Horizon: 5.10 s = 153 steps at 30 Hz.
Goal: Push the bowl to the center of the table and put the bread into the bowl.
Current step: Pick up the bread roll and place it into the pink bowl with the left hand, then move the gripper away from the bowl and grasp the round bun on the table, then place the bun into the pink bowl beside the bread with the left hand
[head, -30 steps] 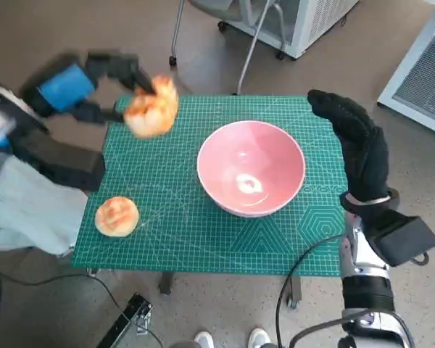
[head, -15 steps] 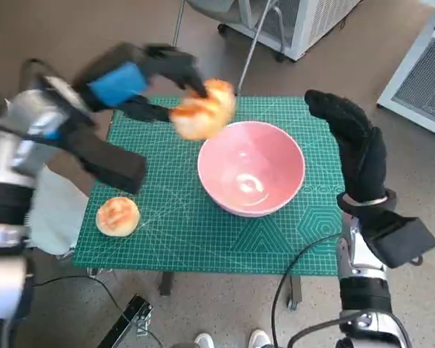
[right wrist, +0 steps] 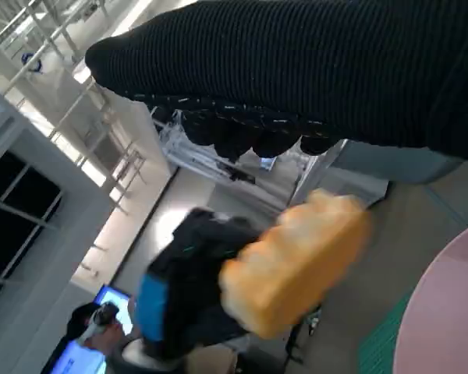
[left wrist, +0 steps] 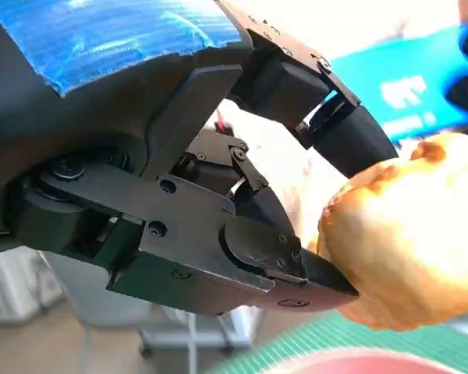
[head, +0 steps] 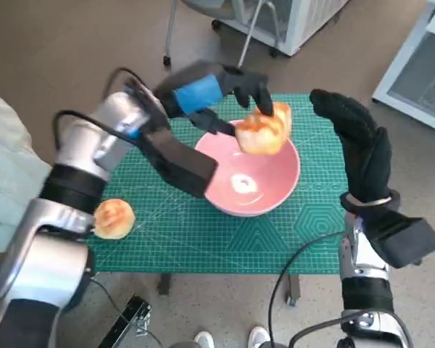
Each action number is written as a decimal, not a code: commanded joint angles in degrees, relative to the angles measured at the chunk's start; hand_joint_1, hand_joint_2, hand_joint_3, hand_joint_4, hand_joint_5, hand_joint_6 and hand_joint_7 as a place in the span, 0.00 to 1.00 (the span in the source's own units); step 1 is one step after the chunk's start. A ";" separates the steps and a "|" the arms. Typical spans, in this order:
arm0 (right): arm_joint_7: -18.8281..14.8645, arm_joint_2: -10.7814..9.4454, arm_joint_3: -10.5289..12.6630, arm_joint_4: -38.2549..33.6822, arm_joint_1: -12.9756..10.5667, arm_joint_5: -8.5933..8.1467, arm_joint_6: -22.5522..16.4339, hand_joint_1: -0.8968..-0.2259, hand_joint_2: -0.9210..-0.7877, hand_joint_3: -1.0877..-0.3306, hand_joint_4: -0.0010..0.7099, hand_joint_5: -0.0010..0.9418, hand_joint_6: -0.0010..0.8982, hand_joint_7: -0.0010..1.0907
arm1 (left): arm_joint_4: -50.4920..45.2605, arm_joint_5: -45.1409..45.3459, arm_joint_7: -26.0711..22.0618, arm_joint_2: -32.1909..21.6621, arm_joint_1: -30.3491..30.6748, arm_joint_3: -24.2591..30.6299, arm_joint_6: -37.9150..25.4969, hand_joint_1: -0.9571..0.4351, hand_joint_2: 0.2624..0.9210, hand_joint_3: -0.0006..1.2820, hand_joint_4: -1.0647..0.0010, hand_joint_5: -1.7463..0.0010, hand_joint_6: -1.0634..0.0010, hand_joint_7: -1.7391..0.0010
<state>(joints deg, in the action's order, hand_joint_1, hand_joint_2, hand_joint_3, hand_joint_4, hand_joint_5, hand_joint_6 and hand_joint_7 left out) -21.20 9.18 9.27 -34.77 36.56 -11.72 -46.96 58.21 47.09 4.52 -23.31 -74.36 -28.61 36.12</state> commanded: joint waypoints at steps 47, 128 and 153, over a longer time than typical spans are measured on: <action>-1.25 0.33 0.04 -2.28 -1.90 -2.04 -3.61 0.40 0.00 0.51 0.55 0.02 0.07 0.70 | -23.14 -7.64 -25.85 -15.72 10.21 4.20 -6.21 0.67 0.94 0.00 0.54 0.98 0.60 0.71; -6.88 1.17 1.58 -2.33 -2.71 -5.78 -0.05 0.36 0.00 0.53 0.52 0.00 0.07 0.70 | -49.54 -8.75 -46.71 -31.39 52.88 14.05 -33.01 0.71 0.86 0.00 0.66 1.00 0.53 1.00; -7.05 1.36 1.70 -0.50 -3.37 -6.15 0.72 0.37 0.00 0.53 0.52 0.00 0.07 0.70 | -37.57 -11.86 -36.58 -31.25 42.74 15.12 -19.76 0.69 0.99 0.05 0.37 0.31 0.37 0.36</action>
<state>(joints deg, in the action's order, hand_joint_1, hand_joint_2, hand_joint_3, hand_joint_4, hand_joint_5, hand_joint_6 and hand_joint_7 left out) -27.83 10.27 10.95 -35.18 34.51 -17.83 -46.95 21.29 37.89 -30.93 -53.94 -28.34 -15.89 16.31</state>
